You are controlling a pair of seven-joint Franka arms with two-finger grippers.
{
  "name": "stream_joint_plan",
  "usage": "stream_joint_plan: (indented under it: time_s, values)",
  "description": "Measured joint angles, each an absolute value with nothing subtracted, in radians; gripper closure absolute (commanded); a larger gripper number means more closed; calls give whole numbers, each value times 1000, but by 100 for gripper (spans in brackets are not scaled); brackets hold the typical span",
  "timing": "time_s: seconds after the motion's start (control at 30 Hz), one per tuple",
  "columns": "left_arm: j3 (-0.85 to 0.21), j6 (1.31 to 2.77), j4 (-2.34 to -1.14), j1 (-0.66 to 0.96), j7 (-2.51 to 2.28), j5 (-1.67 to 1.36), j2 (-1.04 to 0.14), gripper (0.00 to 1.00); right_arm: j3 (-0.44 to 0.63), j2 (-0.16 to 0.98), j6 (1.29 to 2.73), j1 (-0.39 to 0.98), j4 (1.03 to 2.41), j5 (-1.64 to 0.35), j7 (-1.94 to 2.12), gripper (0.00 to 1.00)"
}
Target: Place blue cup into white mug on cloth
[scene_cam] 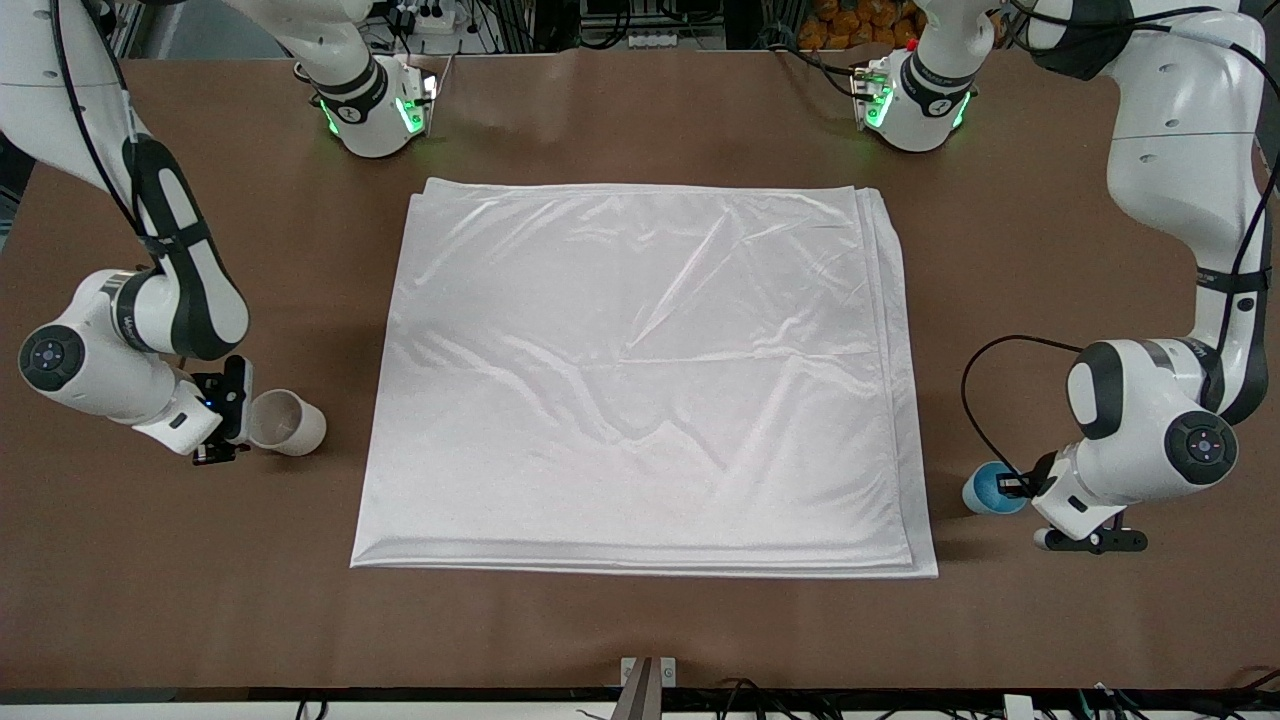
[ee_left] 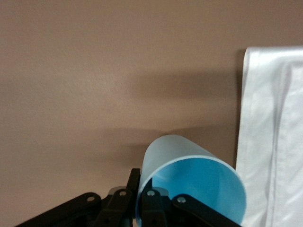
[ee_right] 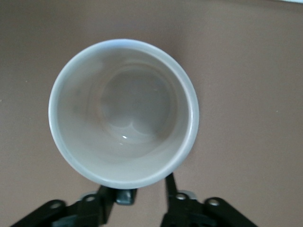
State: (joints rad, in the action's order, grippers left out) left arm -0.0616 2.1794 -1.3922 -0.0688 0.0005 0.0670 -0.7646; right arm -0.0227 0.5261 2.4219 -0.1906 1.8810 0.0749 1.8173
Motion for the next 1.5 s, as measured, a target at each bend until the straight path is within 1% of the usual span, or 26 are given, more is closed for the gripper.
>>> stream_joint_plan:
  time_s: [0.13,0.37,0.6,1.0,1.27,1.37,1.5]
  values:
    - [-64,2171,-1387,-67,-11,67,-722,100,-24,526,2422,-188,1878,75,1817,88]
    - [-72,2094,-1387,-46,-60,67,-640,100,-28,525,2422,-174,1870,75,1817,88]
    - [-75,2081,-1390,4,-135,67,-621,100,-30,508,2407,-130,1855,74,1798,88]
    - [-78,2049,-1398,94,-265,67,-622,100,-31,437,2274,29,1825,74,1576,88]
    - [-97,2034,-1399,138,-334,67,-622,100,-33,423,2254,148,1821,74,1419,87]
    - [-116,2023,-1399,143,-363,67,-622,100,-33,423,2254,199,1818,74,1356,84]
    - [-154,2015,-1399,144,-410,67,-622,100,-33,423,2255,272,1810,74,1277,84]
